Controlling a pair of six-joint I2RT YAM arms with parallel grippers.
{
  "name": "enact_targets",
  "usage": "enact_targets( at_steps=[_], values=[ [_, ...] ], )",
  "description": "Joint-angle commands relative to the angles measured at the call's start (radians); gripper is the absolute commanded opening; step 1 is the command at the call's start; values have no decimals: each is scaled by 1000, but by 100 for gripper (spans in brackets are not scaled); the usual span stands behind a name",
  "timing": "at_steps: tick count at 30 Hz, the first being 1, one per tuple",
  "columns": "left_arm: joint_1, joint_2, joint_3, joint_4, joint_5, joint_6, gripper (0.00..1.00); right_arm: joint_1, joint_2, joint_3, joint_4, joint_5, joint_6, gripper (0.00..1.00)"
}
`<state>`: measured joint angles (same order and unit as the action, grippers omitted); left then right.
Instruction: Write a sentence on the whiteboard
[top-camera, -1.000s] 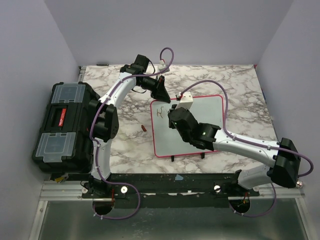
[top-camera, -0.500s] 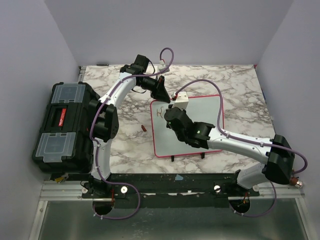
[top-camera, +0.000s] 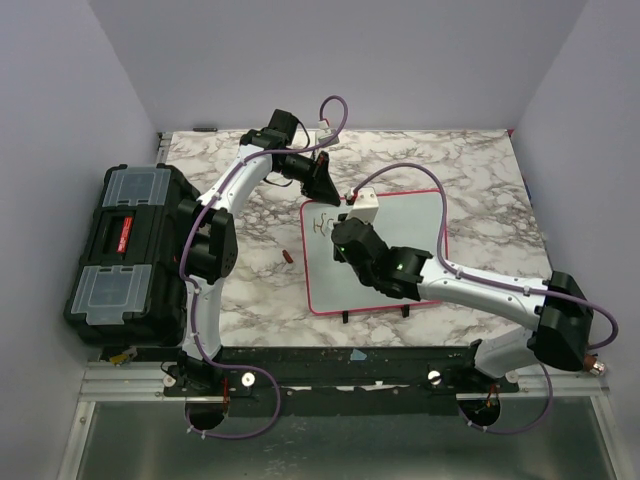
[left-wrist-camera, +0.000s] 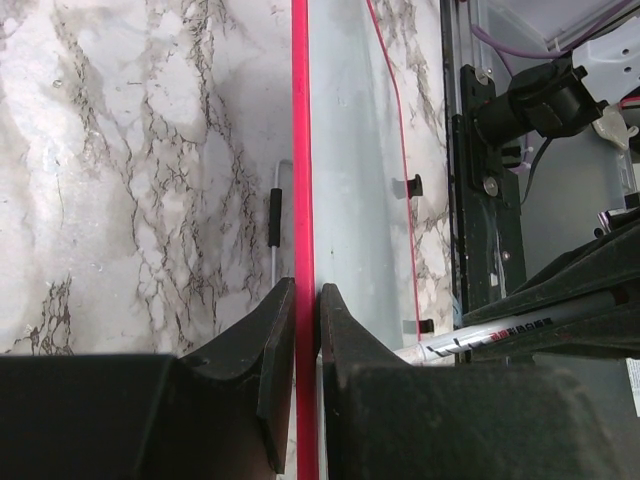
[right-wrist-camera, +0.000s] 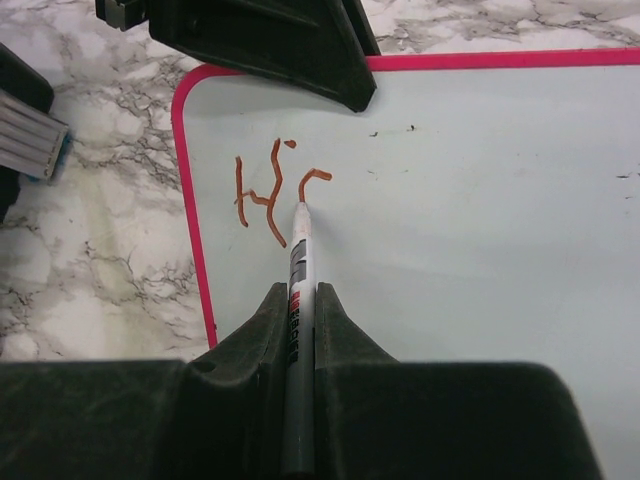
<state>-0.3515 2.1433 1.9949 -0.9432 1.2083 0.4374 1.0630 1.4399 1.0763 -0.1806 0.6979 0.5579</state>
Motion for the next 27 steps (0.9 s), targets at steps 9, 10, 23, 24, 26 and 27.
enact_targets(
  at_steps=[9,10,23,24,26,27],
  values=[
    [-1,-52,-4,7,46,29,0,-4,-23,-13,-112,77,41,1],
    [0,-51,-4,7,46,30,0,-4,-17,-5,-112,90,38,1],
    [-1,-53,-5,7,44,30,0,-4,49,68,-87,141,0,1],
    [-1,-53,-5,7,45,31,0,-4,51,69,-85,143,-1,1],
    [-1,-53,-5,7,45,31,0,-4,54,72,-81,143,-5,1],
    [-1,-53,-5,7,45,31,0,-4,56,73,-81,144,-6,1]
  ],
)
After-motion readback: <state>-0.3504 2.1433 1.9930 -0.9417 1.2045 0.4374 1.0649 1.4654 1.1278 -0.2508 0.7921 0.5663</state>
